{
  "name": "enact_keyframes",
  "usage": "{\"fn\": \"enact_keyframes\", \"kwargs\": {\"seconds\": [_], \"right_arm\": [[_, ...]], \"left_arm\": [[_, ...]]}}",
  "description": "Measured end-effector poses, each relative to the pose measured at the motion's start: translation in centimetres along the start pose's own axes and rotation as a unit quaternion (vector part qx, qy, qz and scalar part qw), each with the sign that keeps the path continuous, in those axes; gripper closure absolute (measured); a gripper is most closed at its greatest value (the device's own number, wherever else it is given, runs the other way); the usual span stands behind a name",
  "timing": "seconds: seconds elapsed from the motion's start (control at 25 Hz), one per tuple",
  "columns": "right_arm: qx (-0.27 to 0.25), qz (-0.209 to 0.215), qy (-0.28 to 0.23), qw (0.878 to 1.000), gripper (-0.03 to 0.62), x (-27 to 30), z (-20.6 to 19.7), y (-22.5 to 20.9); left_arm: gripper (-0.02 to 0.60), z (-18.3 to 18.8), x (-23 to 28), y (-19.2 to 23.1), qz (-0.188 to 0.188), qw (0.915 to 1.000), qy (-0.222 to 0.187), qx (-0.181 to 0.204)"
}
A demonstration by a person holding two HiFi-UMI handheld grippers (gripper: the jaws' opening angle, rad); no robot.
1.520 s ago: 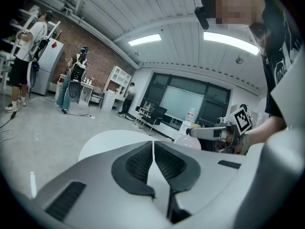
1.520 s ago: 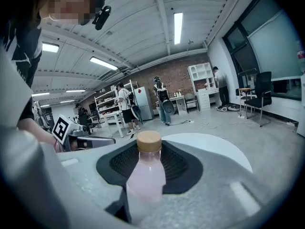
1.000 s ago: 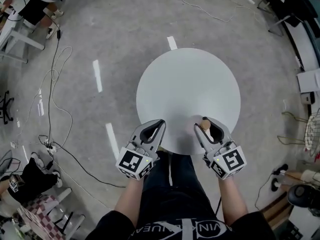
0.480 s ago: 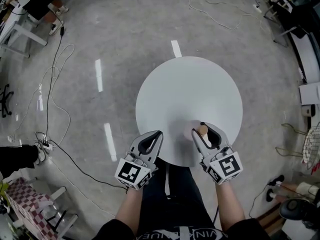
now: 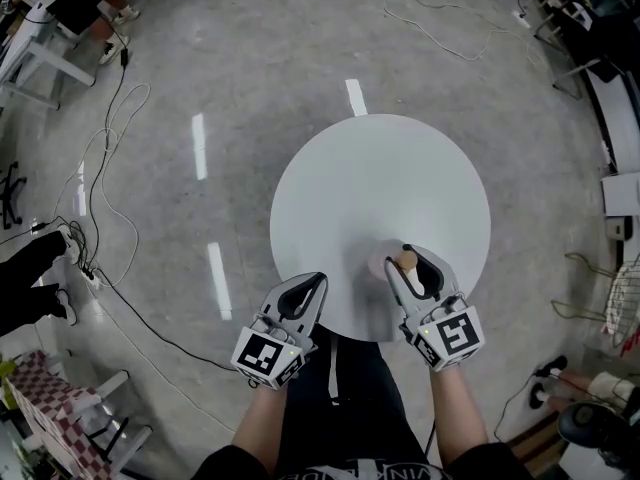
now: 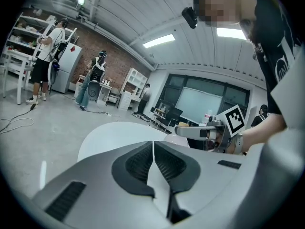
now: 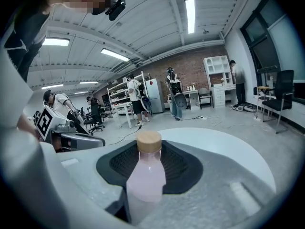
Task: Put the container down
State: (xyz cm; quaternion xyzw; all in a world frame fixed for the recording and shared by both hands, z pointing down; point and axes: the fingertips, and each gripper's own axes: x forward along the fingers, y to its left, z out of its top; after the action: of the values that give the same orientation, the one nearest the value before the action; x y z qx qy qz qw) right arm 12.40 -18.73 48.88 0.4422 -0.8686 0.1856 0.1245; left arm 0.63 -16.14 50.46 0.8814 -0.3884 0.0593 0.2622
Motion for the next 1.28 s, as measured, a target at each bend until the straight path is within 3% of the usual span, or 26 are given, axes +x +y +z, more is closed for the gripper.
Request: {"fn": "enact_keyframes", "kwargs": {"seconds": [1.28], "right_arm": [[-0.041,0.006,0.010,0.999,0.451,2.7,-1.6,-0.9]], "left_arm": [[0.566,-2.7,-1.0,0.9,0.025,0.9993,0.011,-0.025]]}}
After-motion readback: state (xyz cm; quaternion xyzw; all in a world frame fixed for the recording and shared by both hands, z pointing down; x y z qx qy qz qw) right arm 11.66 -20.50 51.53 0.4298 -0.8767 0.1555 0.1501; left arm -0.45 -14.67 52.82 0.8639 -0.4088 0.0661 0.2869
